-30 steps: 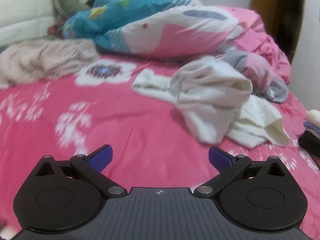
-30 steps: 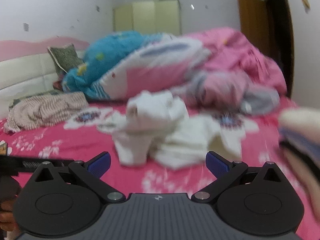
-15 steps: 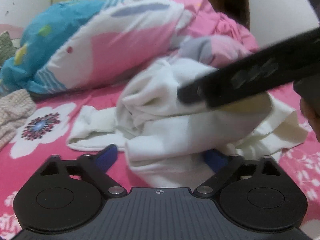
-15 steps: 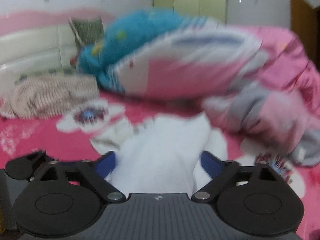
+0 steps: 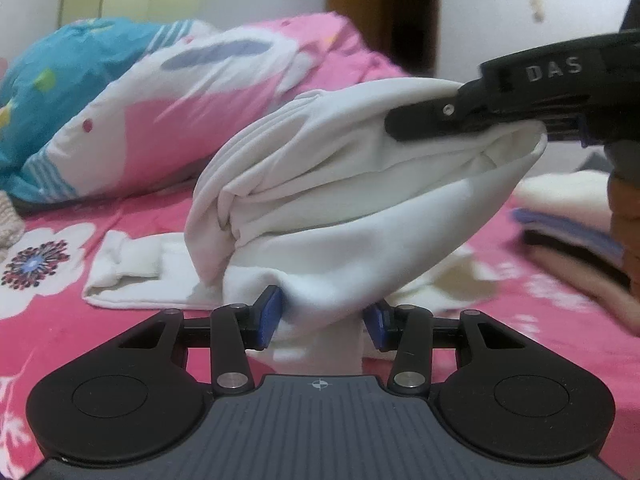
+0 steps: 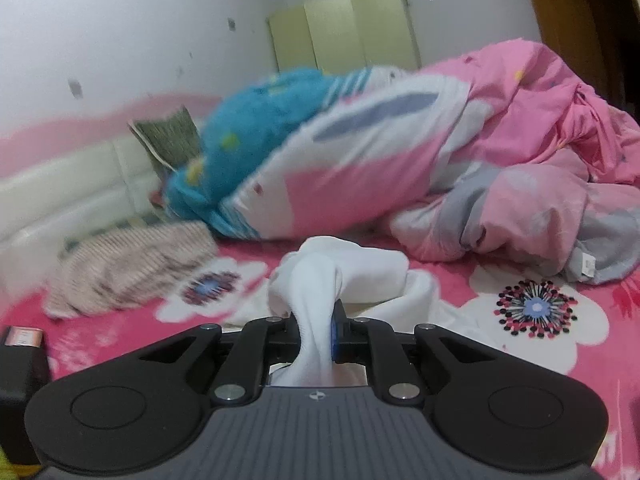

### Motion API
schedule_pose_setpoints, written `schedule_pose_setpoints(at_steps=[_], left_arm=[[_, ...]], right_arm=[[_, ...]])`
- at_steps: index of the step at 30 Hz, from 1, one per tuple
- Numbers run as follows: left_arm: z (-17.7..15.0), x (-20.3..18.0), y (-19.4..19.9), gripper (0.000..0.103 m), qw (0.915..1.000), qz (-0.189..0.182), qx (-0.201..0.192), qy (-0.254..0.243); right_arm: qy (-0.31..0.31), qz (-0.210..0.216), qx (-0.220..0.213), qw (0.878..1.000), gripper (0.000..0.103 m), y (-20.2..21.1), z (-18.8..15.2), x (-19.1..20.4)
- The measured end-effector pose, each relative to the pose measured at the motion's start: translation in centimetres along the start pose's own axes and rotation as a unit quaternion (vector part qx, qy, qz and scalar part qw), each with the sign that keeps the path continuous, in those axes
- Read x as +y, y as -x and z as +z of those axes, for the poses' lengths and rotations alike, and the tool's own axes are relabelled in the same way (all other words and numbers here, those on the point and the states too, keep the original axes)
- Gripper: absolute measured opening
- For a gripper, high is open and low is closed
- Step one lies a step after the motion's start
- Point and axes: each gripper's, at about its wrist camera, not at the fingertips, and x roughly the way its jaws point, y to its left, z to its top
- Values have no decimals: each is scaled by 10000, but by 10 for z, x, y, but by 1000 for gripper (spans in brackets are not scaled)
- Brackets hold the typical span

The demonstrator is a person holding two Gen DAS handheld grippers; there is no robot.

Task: Fold clothes

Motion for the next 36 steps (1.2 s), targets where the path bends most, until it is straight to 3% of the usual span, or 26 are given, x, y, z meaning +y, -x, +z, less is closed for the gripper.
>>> schedule_pose_setpoints(at_steps=[4,8,13,15,17,20,24,26,29,30,33,36], left_arm=[[-10,-23,52,53,9992,-348,-169,65],[-31,-32,86,67,9971,-732,-76,193],[-49,-40,94,70,9969,-756,133,179],[-51,-39,88,73,9975,-628,197,264],[-52,-34,84,76,9971,-527,255,478],[-57,-26,81,79,9954,-371,315,825],[-68,-15,85,79,9923,-116,347,1181],[-72,-9,89,80,9902,-35,316,1361],[-79,0,98,80,9862,140,252,1632],[-80,3,101,80,9850,220,220,1699],[-85,14,110,80,9817,454,154,1842],[-89,24,120,81,9787,627,124,1948]], right_arm=[[-419,409,-298,9978,12,69,-15,1],[-836,147,-30,9964,12,117,-63,-14],[-1353,-217,333,9900,12,175,-124,-34],[-1153,-970,958,9839,13,175,-146,-39],[-860,-1656,1551,9701,15,173,-160,-41],[-560,-1700,1176,9768,18,191,-141,-32],[-38,-1740,415,9839,47,210,-108,-15],[237,-1546,67,9877,52,203,-90,-7],[392,-1217,-6,9918,58,162,-66,9],[405,-1082,52,9933,65,141,-59,17],[898,-613,466,9930,73,70,-51,44],[1735,-753,1098,9758,75,-12,-60,69]])
